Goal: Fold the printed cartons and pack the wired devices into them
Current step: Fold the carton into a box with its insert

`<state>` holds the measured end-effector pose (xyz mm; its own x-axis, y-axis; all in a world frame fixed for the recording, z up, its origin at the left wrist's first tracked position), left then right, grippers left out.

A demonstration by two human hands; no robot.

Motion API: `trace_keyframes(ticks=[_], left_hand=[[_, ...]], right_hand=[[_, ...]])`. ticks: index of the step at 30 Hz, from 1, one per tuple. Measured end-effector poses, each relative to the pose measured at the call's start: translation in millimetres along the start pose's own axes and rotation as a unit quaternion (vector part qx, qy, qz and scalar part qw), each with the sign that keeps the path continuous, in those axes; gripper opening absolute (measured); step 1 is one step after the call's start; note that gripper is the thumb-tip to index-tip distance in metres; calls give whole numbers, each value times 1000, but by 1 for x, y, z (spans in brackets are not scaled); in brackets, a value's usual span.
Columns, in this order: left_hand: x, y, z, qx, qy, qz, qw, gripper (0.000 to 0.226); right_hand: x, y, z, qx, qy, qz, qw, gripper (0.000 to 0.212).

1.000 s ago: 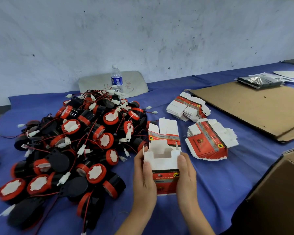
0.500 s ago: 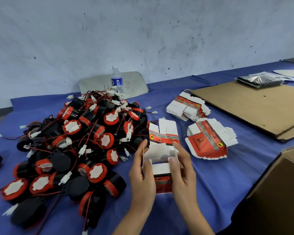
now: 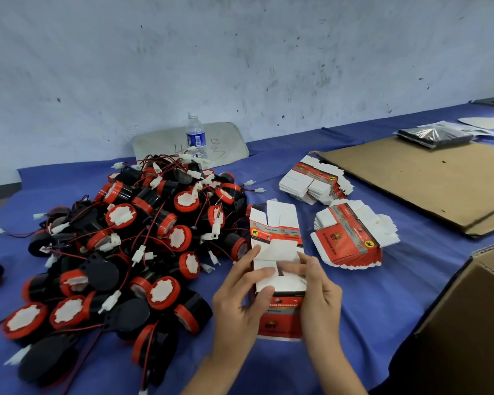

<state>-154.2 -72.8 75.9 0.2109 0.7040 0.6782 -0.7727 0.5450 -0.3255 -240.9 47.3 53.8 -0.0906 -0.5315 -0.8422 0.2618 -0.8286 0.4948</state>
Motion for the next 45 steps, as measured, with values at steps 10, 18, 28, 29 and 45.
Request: trace_keyframes(ticks=[10, 18, 28, 29, 45], left_hand=[[14, -2, 10, -27, 82, 39, 996, 34], [20, -7, 28, -49, 85, 33, 995, 41], [-7, -6, 32, -135, -80, -48, 986, 49], [-10, -6, 31, -139, -95, -57, 984, 47], [11, -4, 43, -183, -38, -59, 981, 51]], right_hand=[[5, 7, 1, -35, 122, 207, 970, 40], [11, 13, -3, -75, 172, 281, 941, 15], [-6, 26, -8, -233, 76, 63, 967, 37], [-3, 26, -9, -233, 99, 76, 964, 42], [29, 22, -15, -228, 345, 130, 901, 77]])
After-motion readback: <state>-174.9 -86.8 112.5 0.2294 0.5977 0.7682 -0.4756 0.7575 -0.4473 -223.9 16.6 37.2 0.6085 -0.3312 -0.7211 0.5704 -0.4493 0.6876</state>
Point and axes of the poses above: each hand's wrist, its own z-axis towards the middle knuckle, its own y-axis out of the palm, x = y × z, the point moved 8 cm from there along z, towards the middle knuckle, and after that the axes turned 15 degrees about z, right-handed, at the moved point
